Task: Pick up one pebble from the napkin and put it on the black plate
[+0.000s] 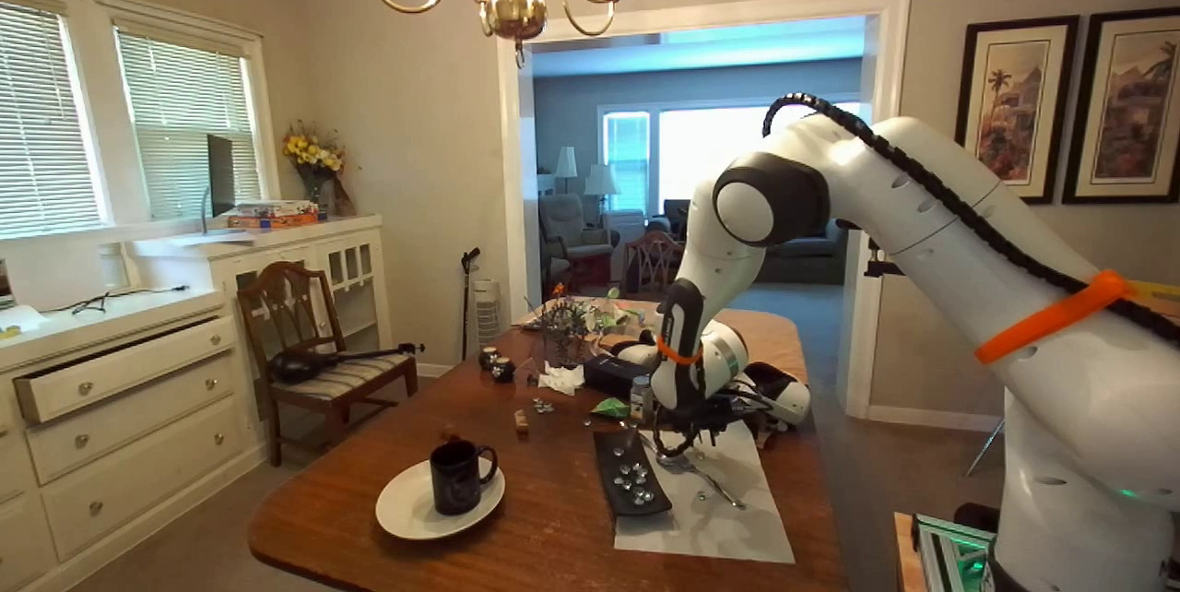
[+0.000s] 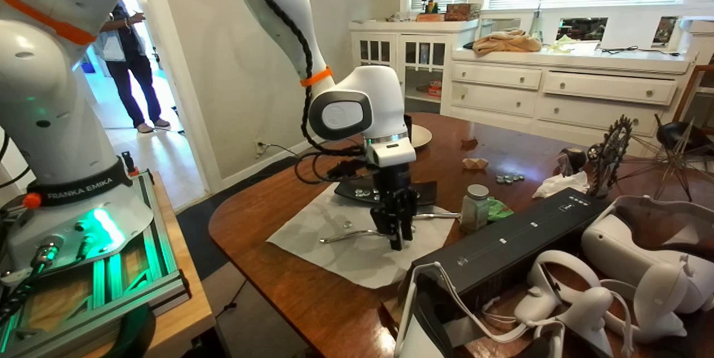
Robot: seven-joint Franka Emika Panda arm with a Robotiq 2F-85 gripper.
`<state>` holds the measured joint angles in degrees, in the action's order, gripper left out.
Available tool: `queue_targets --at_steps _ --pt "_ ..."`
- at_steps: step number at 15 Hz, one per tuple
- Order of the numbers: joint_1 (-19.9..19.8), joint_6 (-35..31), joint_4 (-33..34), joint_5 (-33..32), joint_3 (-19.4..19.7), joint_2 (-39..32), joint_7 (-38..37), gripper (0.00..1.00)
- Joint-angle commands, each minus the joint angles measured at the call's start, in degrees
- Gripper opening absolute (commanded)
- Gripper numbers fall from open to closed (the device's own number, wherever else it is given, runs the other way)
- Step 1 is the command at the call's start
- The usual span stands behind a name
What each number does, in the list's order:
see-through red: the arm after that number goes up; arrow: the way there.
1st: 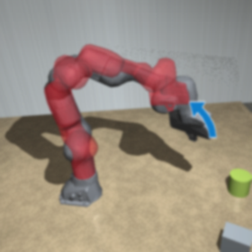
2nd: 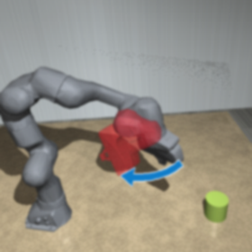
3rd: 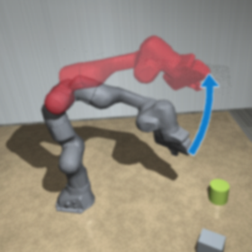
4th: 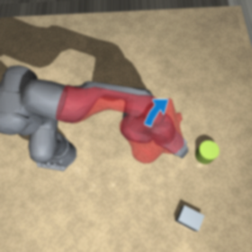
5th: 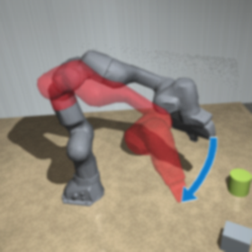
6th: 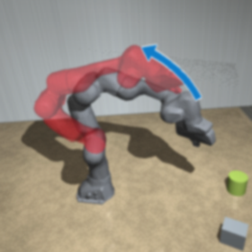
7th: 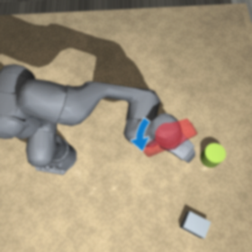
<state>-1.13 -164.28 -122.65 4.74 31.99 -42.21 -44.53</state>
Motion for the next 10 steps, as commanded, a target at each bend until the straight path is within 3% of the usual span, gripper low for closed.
queue_targets --at_steps 1,2,3,4,5,7,8,10 --pt "2.58 -5.17 -4.04 2.05 1.43 1.20 -2.48 0.35" --pt "2.92 -5.94 -4.76 2.51 1.53 1.47 -2.56 0.38" --pt "3.85 -6.20 -5.46 2.57 2.30 1.72 -2.73 0.55" --pt "5.00 -3.64 -5.36 2.49 3.63 2.19 -2.88 0.64" --pt "2.47 -4.43 -2.84 2.46 1.66 0.13 -0.99 0.45" --pt "3.66 -4.38 -3.59 2.41 2.80 0.59 -1.39 0.61" --pt "3.88 -4.38 -3.68 2.40 3.00 0.70 -1.47 0.89" --pt "3.06 -5.39 -2.97 2.67 2.88 0.36 -1.40 0.93"
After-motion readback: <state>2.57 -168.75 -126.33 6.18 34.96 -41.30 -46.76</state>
